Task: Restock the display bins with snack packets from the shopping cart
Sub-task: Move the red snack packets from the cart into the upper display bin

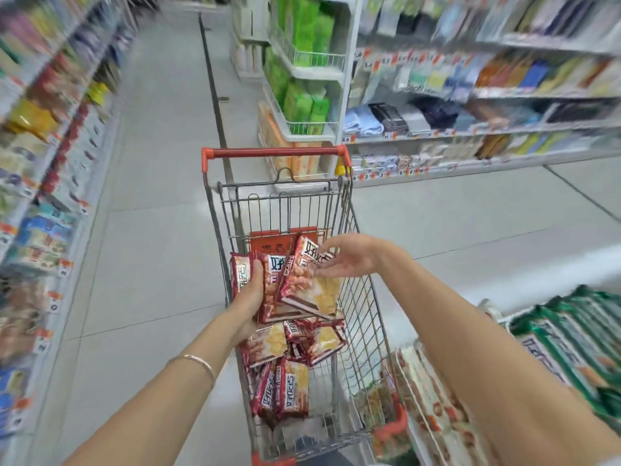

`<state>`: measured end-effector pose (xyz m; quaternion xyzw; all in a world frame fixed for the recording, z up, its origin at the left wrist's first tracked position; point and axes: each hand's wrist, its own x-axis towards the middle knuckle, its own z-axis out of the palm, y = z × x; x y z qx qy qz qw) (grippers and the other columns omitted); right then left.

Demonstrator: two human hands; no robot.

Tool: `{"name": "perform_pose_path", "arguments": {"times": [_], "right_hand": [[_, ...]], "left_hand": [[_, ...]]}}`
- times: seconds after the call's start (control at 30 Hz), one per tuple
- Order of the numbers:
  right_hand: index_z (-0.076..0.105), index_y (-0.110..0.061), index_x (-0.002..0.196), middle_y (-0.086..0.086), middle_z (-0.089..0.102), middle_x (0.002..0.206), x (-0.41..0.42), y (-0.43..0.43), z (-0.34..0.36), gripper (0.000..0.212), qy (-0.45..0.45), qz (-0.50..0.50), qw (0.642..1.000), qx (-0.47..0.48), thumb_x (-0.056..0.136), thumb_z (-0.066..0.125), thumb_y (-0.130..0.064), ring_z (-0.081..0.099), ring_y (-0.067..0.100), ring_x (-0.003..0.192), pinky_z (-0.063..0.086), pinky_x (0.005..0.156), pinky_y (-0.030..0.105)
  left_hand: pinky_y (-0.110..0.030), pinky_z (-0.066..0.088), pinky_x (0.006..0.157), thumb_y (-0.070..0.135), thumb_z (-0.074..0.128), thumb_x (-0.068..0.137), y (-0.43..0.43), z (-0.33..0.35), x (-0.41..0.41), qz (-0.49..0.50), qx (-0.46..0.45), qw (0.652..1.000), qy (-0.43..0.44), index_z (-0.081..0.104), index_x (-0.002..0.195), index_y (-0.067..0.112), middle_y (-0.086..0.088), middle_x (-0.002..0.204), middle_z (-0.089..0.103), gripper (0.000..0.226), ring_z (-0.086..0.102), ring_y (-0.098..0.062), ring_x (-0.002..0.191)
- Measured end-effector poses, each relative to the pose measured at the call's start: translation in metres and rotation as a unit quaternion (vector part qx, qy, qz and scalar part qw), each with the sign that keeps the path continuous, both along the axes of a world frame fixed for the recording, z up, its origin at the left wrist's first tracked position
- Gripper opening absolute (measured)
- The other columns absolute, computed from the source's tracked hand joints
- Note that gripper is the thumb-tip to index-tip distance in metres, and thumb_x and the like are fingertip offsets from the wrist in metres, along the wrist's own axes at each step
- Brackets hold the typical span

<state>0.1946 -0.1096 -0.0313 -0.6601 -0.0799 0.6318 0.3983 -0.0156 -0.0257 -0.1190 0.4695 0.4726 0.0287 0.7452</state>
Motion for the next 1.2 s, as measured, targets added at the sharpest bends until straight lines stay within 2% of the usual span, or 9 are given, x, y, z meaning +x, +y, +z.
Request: {"name": "perform_pose_path", "arguments": {"times": [0.13, 0.33, 0.5, 0.57, 0.7, 0.77, 0.9, 1.03, 1.2], "right_hand": [[0.050, -0.001, 0.134, 0.022, 0.064, 0.118, -0.020, -0.013, 0.009, 0.050, -0.075, -0.046, 0.996, -0.022, 0.090, 0.071, -0.009, 0.072, 0.022, 0.070, 0.062, 0.060, 0.028], [0.053, 0.005, 0.127, 0.023, 0.066, 0.121, -0.058, -0.048, 0.042, 0.044, -0.142, -0.082, 0.986, 0.011, 0.090, 0.071, -0.011, 0.073, 0.019, 0.069, 0.062, 0.063, 0.026], [0.021, -0.013, 0.156, 0.015, 0.055, 0.134, -0.075, -0.095, 0.055, 0.099, -0.411, -0.210, 0.883, 0.082, 0.080, 0.083, -0.029, 0.060, 0.029, 0.115, 0.053, 0.085, 0.034], [0.029, -0.014, 0.152, 0.010, 0.050, 0.144, -0.074, -0.118, 0.069, 0.105, -0.356, -0.200, 0.912, 0.049, 0.073, 0.079, -0.061, 0.054, 0.029, 0.127, 0.048, 0.102, 0.048], [0.064, -0.010, 0.115, 0.006, 0.073, 0.107, -0.072, -0.175, 0.106, 0.063, -0.186, -0.202, 0.954, 0.117, 0.088, 0.057, -0.067, 0.068, 0.024, 0.101, 0.054, 0.097, 0.039], [0.065, -0.007, 0.123, 0.008, 0.072, 0.117, -0.067, -0.202, 0.125, 0.070, -0.210, -0.236, 0.938, 0.140, 0.087, 0.059, -0.066, 0.067, 0.028, 0.112, 0.049, 0.106, 0.042], [0.068, -0.012, 0.105, 0.005, 0.075, 0.102, -0.058, -0.265, 0.179, 0.050, -0.252, -0.302, 0.902, 0.178, 0.092, 0.056, -0.059, 0.070, 0.022, 0.095, 0.051, 0.104, 0.042], [0.068, -0.016, 0.093, -0.002, 0.076, 0.079, -0.053, -0.350, 0.247, 0.039, -0.324, -0.354, 0.849, 0.221, 0.097, 0.053, -0.051, 0.072, 0.012, 0.067, 0.059, 0.068, 0.025], [0.070, -0.017, 0.093, -0.001, 0.077, 0.086, -0.038, -0.468, 0.322, 0.033, -0.436, -0.404, 0.771, 0.228, 0.096, 0.059, -0.049, 0.073, 0.012, 0.074, 0.060, 0.071, 0.026]], "left_hand": [[-0.049, 0.054, 0.092, 0.080, 0.051, 0.071, -0.009, 0.032, -0.012, -0.093, 0.004, 0.994, -0.056, 0.061, 0.120, 0.007, -0.019, 0.107, 0.074, 0.089, 0.073, -0.033, 0.099], [-0.048, 0.056, 0.089, 0.057, 0.084, 0.060, -0.033, 0.052, -0.029, -0.135, -0.015, 0.985, -0.105, 0.058, 0.124, 0.002, -0.019, 0.106, 0.075, 0.088, 0.072, -0.033, 0.100], [-0.052, 0.053, 0.094, 0.047, 0.094, 0.044, -0.049, 0.081, -0.027, -0.105, -0.100, 0.971, -0.190, 0.062, 0.120, 0.009, -0.020, 0.113, 0.072, 0.091, 0.066, -0.037, 0.110], [-0.053, 0.052, 0.096, 0.046, 0.093, 0.048, -0.054, 0.101, -0.019, -0.145, -0.106, 0.958, -0.222, 0.060, 0.121, 0.010, -0.021, 0.115, 0.072, 0.087, 0.065, -0.038, 0.112], [-0.053, 0.056, 0.089, 0.051, 0.091, 0.053, -0.071, 0.152, 0.011, -0.274, -0.061, 0.924, -0.259, 0.058, 0.127, 0.009, -0.018, 0.120, 0.070, 0.091, 0.068, -0.035, 0.109], [-0.047, 0.056, 0.089, 0.049, 0.096, 0.042, -0.089, 0.185, 0.032, -0.340, -0.011, 0.908, -0.245, 0.059, 0.127, 0.008, -0.013, 0.111, 0.073, 0.102, 0.071, -0.029, 0.099], [-0.026, 0.060, 0.065, 0.017, 0.066, 0.082, -0.144, 0.258, 0.080, -0.388, 0.076, 0.881, -0.260, 0.060, 0.131, 0.010, -0.003, 0.081, 0.073, 0.050, 0.069, -0.016, 0.066], [-0.017, 0.050, 0.048, 0.035, 0.071, 0.068, -0.230, 0.337, 0.125, -0.422, 0.067, 0.841, -0.333, 0.077, 0.078, 0.017, 0.008, 0.058, 0.062, 0.021, 0.056, -0.006, 0.045], [-0.018, 0.040, 0.048, 0.045, 0.069, 0.083, -0.352, 0.407, 0.188, -0.470, 0.135, 0.774, -0.402, 0.050, 0.071, 0.022, 0.008, 0.055, 0.048, 0.032, 0.043, -0.005, 0.044]]}}
